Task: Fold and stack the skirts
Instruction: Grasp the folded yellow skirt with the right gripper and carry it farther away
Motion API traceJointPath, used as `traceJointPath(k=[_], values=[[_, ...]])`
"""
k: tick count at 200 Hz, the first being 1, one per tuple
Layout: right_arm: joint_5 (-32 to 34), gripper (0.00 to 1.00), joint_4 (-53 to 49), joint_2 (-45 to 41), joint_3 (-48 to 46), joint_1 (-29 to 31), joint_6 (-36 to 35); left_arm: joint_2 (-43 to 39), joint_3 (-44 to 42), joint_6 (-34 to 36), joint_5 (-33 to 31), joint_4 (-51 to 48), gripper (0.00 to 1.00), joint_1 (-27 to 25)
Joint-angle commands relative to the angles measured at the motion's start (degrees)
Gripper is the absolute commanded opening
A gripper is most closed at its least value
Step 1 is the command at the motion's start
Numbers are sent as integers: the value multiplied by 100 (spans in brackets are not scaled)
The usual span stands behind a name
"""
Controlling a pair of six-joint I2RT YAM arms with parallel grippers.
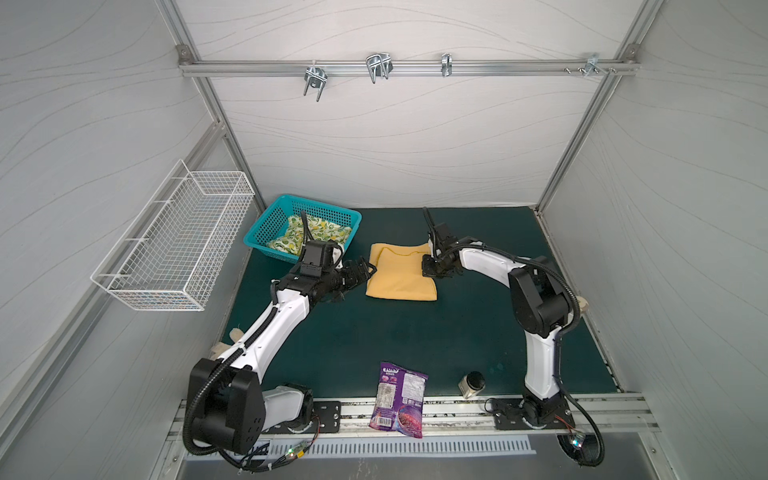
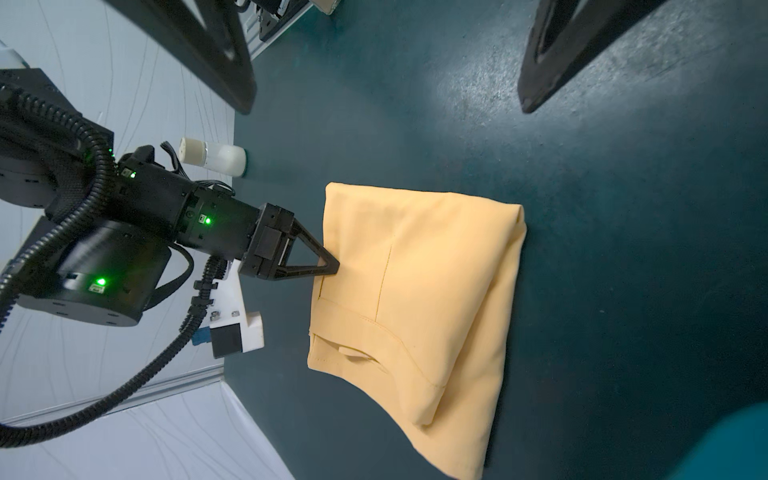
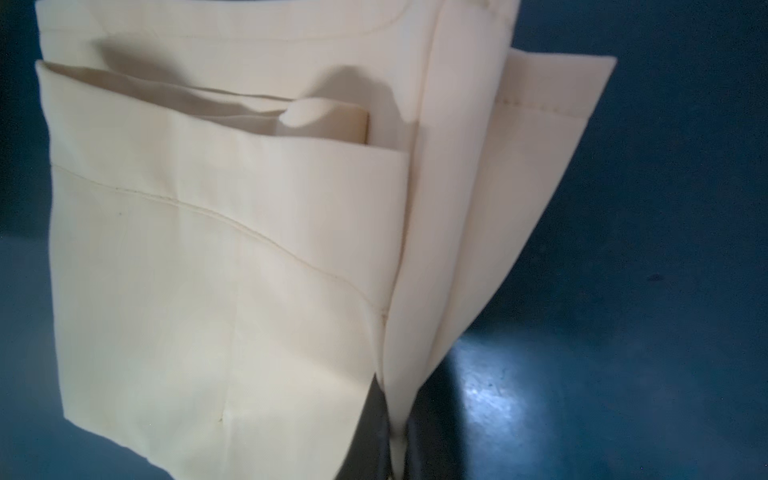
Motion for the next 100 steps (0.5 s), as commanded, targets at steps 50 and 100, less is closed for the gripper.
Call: traceJointPath(k=[50, 100], values=[[1407, 3, -2220, 528, 1819, -879, -1554, -251, -24, 232, -555, -203, 99, 34], [2501, 4, -3168, 1466, 3277, -1665, -2370, -519, -308, 113, -311, 113, 99, 27]])
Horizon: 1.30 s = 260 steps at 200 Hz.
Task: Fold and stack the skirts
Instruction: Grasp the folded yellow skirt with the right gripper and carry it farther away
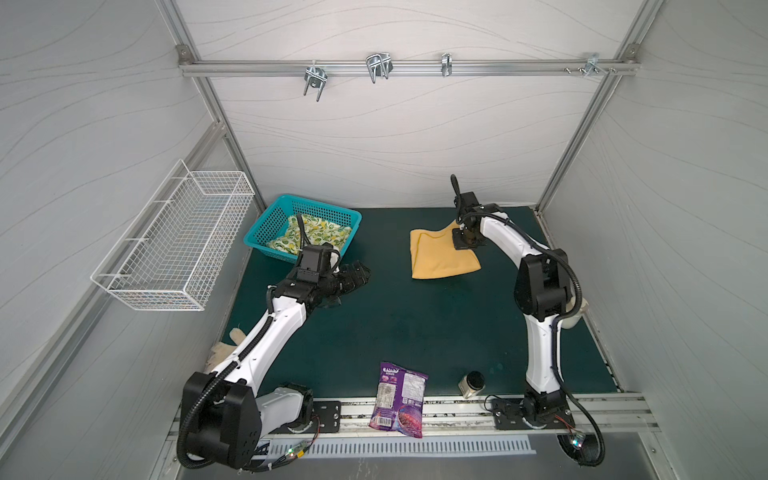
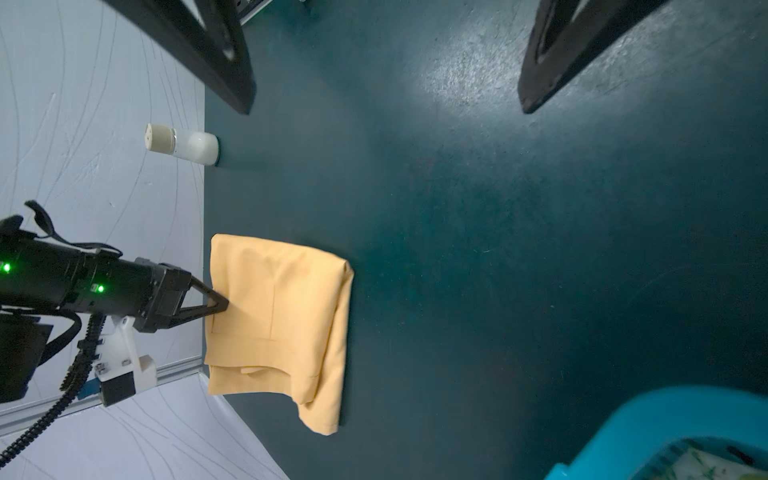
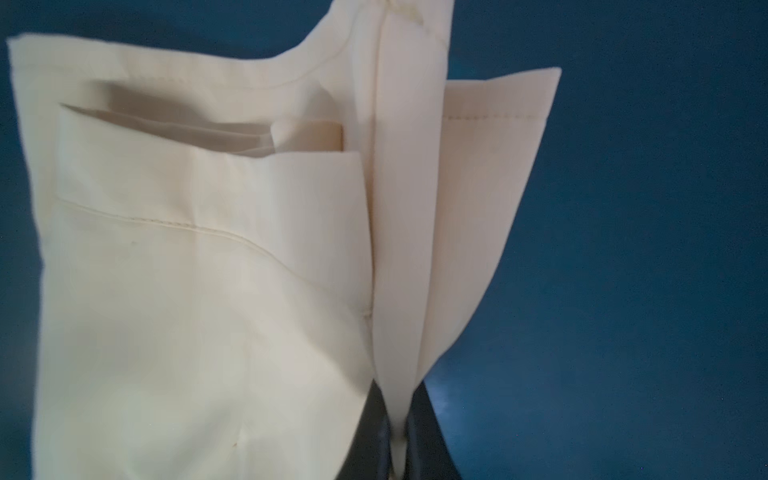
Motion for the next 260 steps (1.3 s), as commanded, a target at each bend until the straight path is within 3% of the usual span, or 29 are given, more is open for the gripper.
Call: traceJointPath(k=[1, 48, 94, 152, 170, 187, 218, 236, 260], values=[[812, 4, -886, 469, 598, -288, -643, -194, -20, -32, 56, 252, 99, 30], [1241, 5, -1042, 1229, 1648, -804, -1219, -264, -56, -87, 159, 381, 99, 29], [1996, 8, -552, 1618, 2070, -1027, -2107, -245, -127, -120, 176, 476, 99, 34], [2008, 17, -246, 1856, 2650, -1303, -2101, -68, -91, -145, 123, 599, 99, 34], [2031, 26, -115, 1760, 2644, -1309, -2005, 14, -42, -139, 150, 564, 99, 34], [1938, 48, -88, 1560, 2593, -1301, -1639, 37, -13, -135, 116, 528, 99, 34], [1025, 88, 155, 623, 1958, -1202, -1030, 99, 170, -313, 125, 428, 99, 34], [403, 99, 255, -34, 1525, -1052, -725, 82, 364, -336, -55, 299, 99, 17], [-397, 99, 442, -903, 874, -720, -394, 101, 555, -455, -353, 268, 99, 7]])
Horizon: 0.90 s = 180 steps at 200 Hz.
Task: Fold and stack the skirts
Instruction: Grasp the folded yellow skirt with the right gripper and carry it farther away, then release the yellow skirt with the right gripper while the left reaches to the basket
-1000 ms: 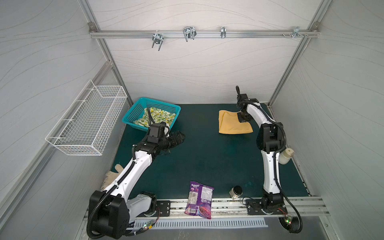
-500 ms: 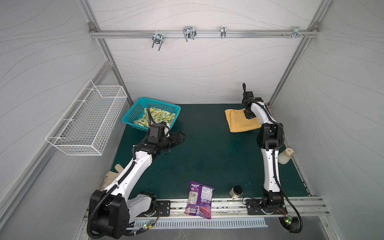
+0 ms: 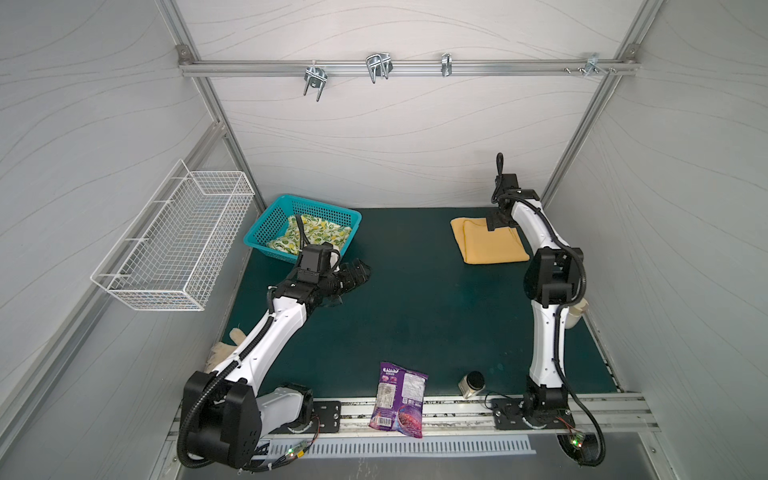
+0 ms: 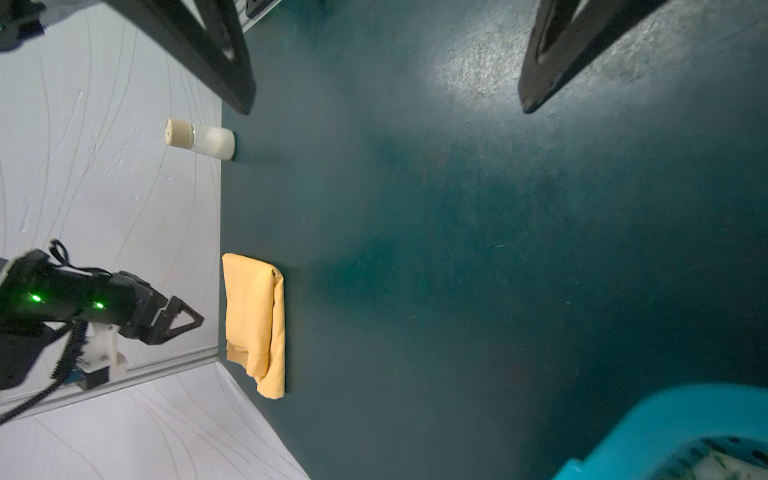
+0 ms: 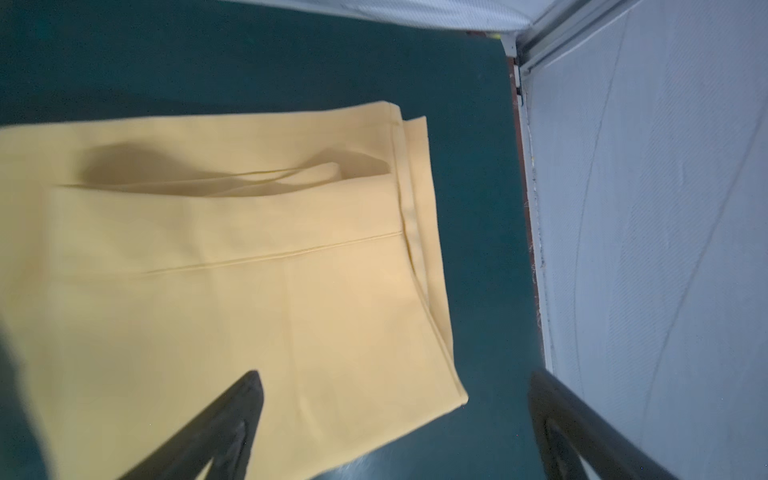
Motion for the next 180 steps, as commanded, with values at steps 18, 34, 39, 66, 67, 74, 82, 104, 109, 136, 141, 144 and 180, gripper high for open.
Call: traceJointPath(k=[18, 34, 39, 66, 67, 74, 82, 104, 109, 136, 141, 144, 180], values=[[-1552, 99, 274, -1557, -593, 622, 933, 213, 847, -180, -754, -487, 99, 7], [-1912, 99, 306, -1918, -823, 844, 1223, 399, 1242, -217, -1280, -913, 99, 8], [-2009, 99, 333, -1995, -892, 897, 1276, 451, 1370, -217, -1448, -1011, 99, 7], [-2359, 99, 534, -2541, -1476, 1311, 1514, 725, 1946, -297, -2446, -1214, 99, 32], [-2364, 99, 539, -2559, -1500, 1333, 1527, 734, 1972, -286, -2483, -1227, 99, 33], [-2407, 99, 594, -2700, -1686, 1459, 1593, 876, 2170, -267, -2788, -1357, 99, 42], [-2459, 99, 709, -2879, -1962, 1596, 1643, 1085, 2471, -217, -3030, -1539, 99, 81], [-2620, 99, 1111, -3408, -2780, 1978, 1787, 1815, 3253, -380, -3296, -2203, 99, 401], [-2623, 99, 1194, -3520, -2952, 2049, 1827, 1973, 3387, -466, -3258, -2319, 99, 505], [-2663, 99, 1736, -4138, -3884, 2412, 2025, 2602, 3798, -435, -3173, -2390, 99, 915], [-2682, 99, 1818, -4236, -4033, 2449, 2064, 2683, 3855, -379, -3261, -2373, 99, 949], [-2708, 99, 1870, -4288, -4111, 2480, 2083, 2730, 3893, -344, -3306, -2366, 98, 975], [-2909, 99, 2183, -4718, -4761, 2699, 2220, 3317, 4514, -2, -3985, -2572, 98, 1127]])
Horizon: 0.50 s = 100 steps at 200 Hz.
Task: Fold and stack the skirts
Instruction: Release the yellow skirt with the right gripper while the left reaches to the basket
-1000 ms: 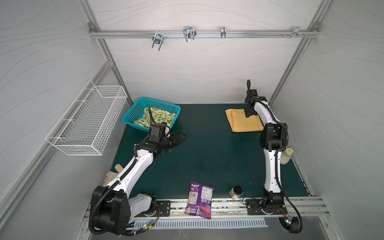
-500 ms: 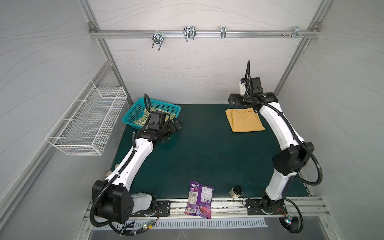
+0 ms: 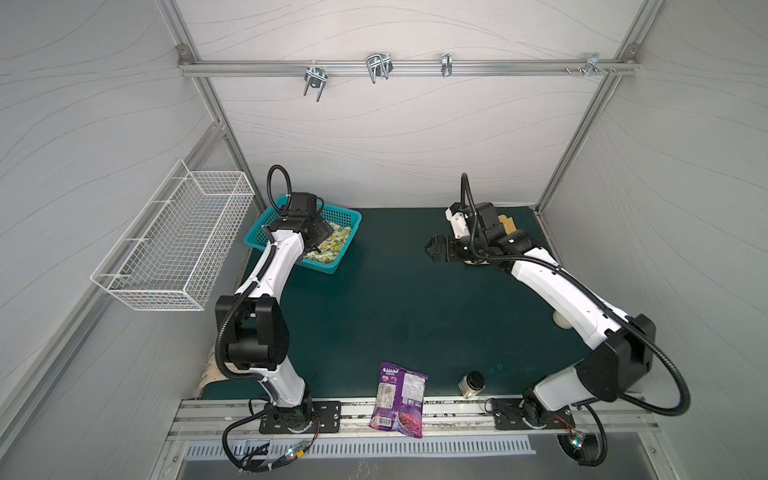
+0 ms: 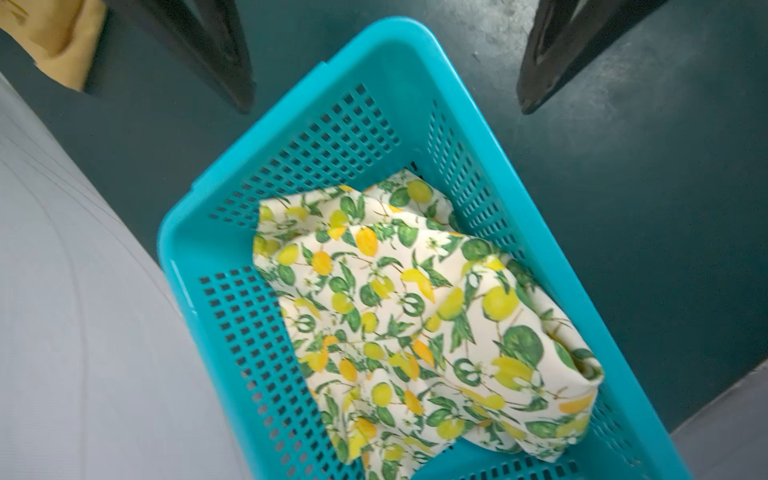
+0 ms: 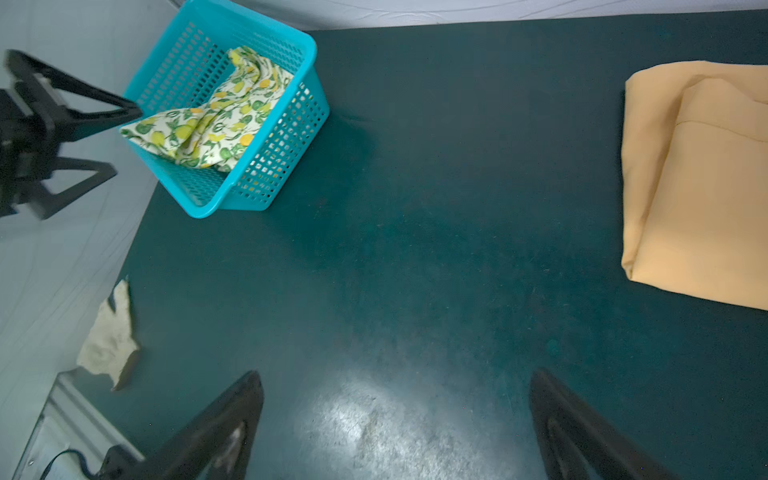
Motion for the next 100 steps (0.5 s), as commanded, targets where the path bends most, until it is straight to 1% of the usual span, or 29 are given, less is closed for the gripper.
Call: traceJointPath(k=[1, 9, 47, 74, 94, 100], values=[[-199, 99, 515, -320, -281, 109, 184, 277, 682, 249, -716, -323, 98, 37], [-250, 99, 588, -389, -403, 139, 230, 436, 841, 302, -930, -404, 98, 43], [-401, 99, 859, -605, -886, 188, 348, 1100, 1402, 576, -1437, -546, 97, 88], [-412, 99, 1017, -686, -1184, 184, 359, 1552, 1722, 704, -1673, -752, 97, 88], [-473, 99, 1135, -674, -1358, 188, 383, 1767, 1723, 781, -1815, -847, 97, 88], [-492, 99, 1157, -652, -1392, 190, 397, 1816, 1893, 802, -1845, -863, 97, 88]])
